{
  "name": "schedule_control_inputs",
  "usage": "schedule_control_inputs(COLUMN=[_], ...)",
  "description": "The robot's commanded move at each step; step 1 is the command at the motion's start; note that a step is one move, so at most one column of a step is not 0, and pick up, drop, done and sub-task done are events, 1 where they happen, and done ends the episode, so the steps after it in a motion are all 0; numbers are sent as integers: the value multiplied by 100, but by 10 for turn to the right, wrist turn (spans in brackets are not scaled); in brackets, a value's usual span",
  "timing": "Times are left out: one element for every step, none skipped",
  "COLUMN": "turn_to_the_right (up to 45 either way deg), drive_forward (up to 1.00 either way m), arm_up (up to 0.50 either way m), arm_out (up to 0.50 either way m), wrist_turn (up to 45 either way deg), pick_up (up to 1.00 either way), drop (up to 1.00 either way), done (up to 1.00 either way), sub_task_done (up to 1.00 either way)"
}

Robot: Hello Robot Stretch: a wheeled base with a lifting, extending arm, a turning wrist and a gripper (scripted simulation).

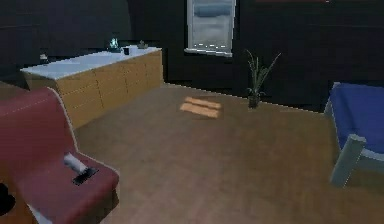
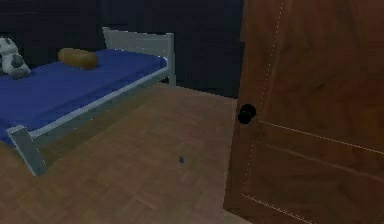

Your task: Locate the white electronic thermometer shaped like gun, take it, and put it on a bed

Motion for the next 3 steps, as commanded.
schedule_control_inputs(turn_to_the_right=[60, 0, -60], drive_forward=[0, 35, 0], arm_up=[0, 0, 0], arm_out=[0, 0, 0], wrist_turn=[0, 0, 0], pick_up=[0, 0, 0], drop=[0, 0, 0], done=[0, 0, 0], sub_task_done=[0, 0, 0])
